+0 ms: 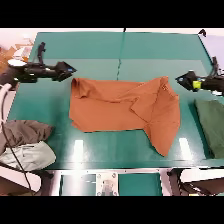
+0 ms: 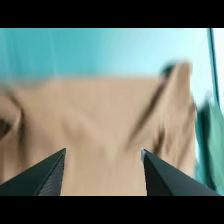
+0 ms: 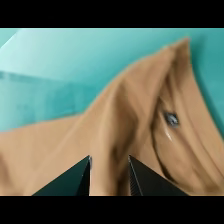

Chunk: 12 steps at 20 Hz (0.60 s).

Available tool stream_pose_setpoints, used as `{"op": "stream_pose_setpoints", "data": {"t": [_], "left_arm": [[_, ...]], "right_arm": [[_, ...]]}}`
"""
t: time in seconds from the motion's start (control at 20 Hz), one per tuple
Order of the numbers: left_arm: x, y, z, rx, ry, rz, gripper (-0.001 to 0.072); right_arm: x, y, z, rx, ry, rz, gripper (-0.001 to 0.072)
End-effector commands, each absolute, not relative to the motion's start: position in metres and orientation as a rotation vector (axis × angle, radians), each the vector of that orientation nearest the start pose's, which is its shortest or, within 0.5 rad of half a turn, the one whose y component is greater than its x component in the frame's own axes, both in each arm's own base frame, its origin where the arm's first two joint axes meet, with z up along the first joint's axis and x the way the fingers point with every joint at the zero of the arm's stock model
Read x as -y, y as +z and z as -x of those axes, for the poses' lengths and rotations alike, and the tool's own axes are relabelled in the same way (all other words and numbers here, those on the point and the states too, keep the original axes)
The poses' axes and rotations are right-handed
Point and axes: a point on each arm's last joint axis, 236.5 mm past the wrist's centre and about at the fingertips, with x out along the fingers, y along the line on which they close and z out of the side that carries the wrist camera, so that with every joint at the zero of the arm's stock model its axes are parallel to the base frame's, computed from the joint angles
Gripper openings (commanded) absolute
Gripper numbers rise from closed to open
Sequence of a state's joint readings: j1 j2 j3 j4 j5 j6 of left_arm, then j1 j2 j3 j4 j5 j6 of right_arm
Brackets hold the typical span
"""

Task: Fold the shirts.

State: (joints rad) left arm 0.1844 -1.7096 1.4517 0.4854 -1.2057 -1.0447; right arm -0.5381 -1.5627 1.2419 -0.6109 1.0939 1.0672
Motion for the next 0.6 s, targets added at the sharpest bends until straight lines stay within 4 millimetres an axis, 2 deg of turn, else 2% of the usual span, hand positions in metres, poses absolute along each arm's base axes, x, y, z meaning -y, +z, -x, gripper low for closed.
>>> {"op": "stream_pose_setpoints", "data": {"t": [0.0, 0.15, 0.2, 0.3, 0.45, 0.55], "left_arm": [[0.064, 0.033, -0.437, -1.279, -0.687, 0.783, 0.0542], [0.055, 0.013, -0.391, -1.39, -0.658, 0.843, 0.0541], [0.053, 0.004, -0.372, -1.429, -0.636, 0.84, 0.0541], [0.049, -0.021, -0.332, -1.499, -0.561, 0.816, 0.0542], [0.055, -0.047, -0.292, -1.525, -0.467, 0.809, 0.0541], [0.057, -0.059, -0.278, -1.52, -0.419, 0.813, 0.0542]], "right_arm": [[0.1, 0.003, -0.397, -1.092, 0.188, -0.836, 0.028], [0.121, -0.023, -0.338, -1.163, 0.052, -0.854, 0.0291], [0.125, -0.031, -0.325, -1.172, 0.02, -0.883, 0.0331], [0.134, -0.051, -0.302, -1.193, -0.042, -0.941, 0.034], [0.139, -0.08, -0.287, -1.199, -0.122, -0.98, 0.034], [0.127, -0.098, -0.284, -1.237, -0.115, -0.997, 0.034]]}}
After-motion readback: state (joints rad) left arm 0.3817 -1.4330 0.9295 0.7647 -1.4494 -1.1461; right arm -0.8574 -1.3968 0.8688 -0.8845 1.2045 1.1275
